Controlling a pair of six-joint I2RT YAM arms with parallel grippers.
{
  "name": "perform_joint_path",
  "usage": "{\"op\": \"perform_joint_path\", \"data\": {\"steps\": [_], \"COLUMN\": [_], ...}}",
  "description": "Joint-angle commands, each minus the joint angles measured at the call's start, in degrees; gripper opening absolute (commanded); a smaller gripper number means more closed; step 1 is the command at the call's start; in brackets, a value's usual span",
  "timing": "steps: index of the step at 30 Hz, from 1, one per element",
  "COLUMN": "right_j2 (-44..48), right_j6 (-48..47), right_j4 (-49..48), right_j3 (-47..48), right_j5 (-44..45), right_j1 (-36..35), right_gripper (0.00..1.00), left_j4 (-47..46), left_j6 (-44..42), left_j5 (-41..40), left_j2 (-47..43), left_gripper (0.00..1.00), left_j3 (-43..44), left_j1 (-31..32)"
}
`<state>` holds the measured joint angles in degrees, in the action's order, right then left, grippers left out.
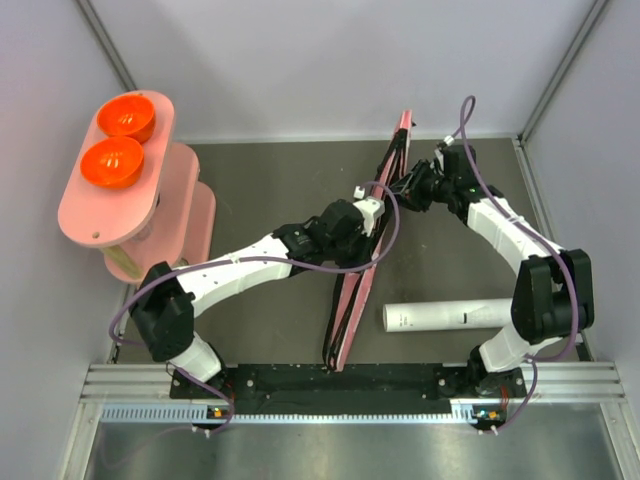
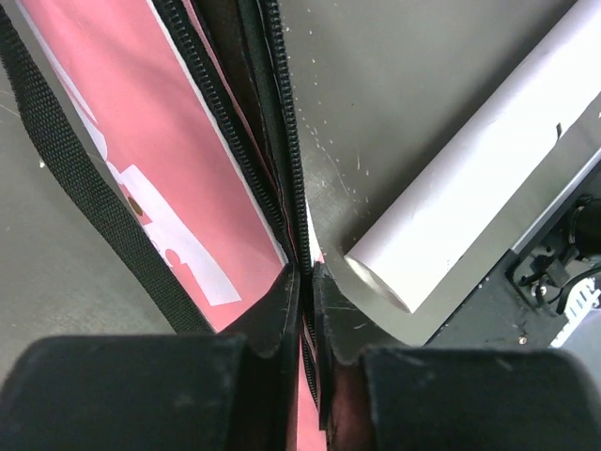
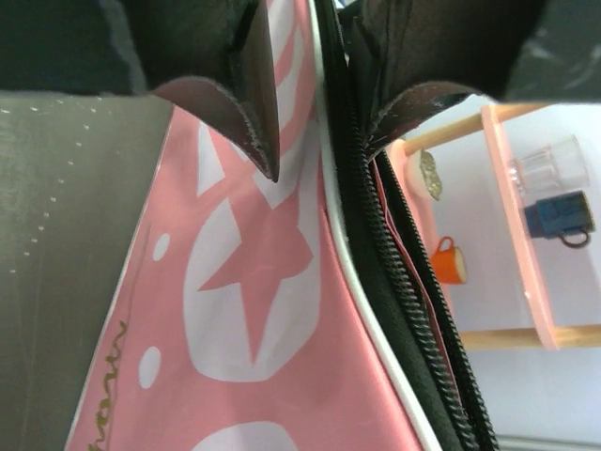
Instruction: Pack up the badminton gear
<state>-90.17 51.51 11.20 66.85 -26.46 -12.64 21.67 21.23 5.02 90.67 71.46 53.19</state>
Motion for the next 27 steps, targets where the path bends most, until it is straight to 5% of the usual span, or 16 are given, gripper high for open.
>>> {"op": "perform_joint_path", "data": {"steps": [1, 11, 14, 18, 27], "right_j2": [3.6, 8.9, 7.6, 4.8, -0.1], "right_j6": [-6.0, -12.9, -13.9, -15.6, -18.0], "right_j4": [3.9, 9.4, 9.5, 9.9, 11.4], "right_j3": [4.8, 5.4, 7.1, 10.4, 16.2], "right_j5": [2.0, 6.3, 6.1, 9.4, 13.6], "right_j1": [-0.5, -0.5, -0.9, -2.1, -3.9], "right_gripper": [0.41, 0.93, 0.9, 0.62, 0.61], "left_j4": [-1.0, -1.3, -1.8, -2.1, -2.1], "left_j6": [-0.2, -0.3, 0.1, 0.8, 1.9], "left_j5": [-0.8, -0.2, 0.6, 1.4, 2.5], "left_j2": [0.1, -1.0, -1.2, -1.0, -1.1], "left_gripper": [0.04, 0.0, 0.0, 0.0, 0.0], "left_j3": [2.3, 1.5, 1.2, 1.2, 1.1], "left_j1": [-0.1, -0.1, -0.1, -0.1, -0.1]}}
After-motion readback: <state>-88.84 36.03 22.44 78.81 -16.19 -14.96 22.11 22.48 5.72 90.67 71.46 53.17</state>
